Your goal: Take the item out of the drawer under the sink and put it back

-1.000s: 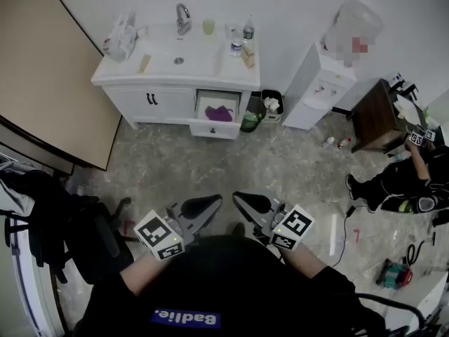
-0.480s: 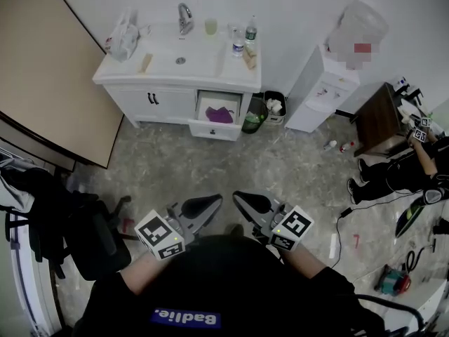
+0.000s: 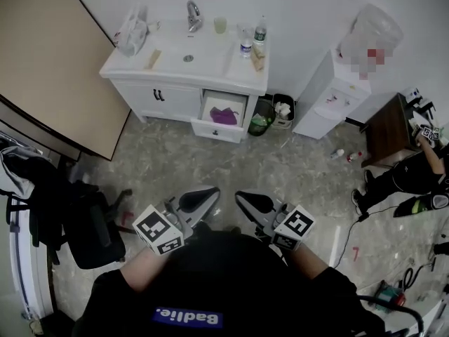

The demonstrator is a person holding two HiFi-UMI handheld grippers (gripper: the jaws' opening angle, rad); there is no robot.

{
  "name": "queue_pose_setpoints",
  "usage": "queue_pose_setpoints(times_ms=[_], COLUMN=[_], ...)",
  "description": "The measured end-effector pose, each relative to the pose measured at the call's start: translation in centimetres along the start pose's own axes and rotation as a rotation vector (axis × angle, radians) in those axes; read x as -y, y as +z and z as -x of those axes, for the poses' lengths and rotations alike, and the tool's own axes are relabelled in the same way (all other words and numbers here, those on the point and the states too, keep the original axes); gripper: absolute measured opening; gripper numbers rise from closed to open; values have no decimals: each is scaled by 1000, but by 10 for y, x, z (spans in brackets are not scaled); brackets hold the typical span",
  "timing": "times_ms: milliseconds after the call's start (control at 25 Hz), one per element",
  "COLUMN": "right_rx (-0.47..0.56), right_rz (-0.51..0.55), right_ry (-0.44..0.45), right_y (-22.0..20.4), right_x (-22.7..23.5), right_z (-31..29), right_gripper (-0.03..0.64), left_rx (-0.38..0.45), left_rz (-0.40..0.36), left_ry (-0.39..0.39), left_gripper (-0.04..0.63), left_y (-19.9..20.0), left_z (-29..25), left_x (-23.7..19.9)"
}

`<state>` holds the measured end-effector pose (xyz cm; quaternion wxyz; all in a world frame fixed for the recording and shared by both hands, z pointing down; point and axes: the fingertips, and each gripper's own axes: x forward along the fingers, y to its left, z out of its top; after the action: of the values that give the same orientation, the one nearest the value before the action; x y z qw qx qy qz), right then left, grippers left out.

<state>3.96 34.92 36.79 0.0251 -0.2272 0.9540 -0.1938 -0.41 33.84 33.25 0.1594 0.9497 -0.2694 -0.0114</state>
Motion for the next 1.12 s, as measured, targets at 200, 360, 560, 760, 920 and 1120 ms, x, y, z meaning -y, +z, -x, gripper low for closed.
queue_pose_setpoints(times_ms=[200, 360, 560, 760, 920, 1120], right_rx=[-7, -26, -70, -76, -82, -99], right_rz=[22, 35, 38, 31, 29, 11], right_ry=[-11, -22, -62, -127, -174, -206], right_y=[6, 12, 23, 37, 47, 48], right_x=[32, 62, 110, 157, 184, 208], right_z=[-17, -51, -115, -175, -206, -209], right_gripper=[2, 2, 2, 2, 2, 2], left_rx=[3, 10, 11, -11, -36, -60], left_rz=[2, -8, -1, 22, 21, 36], left_ry=[11, 1, -38, -91, -113, -139], left_gripper=[6, 6, 6, 6, 6, 6], left_y=[4, 9, 31, 50, 58, 58], left_z=[-15, -27, -38, -46, -58, -81], left_x=[-31, -77, -156, -234, -285, -307])
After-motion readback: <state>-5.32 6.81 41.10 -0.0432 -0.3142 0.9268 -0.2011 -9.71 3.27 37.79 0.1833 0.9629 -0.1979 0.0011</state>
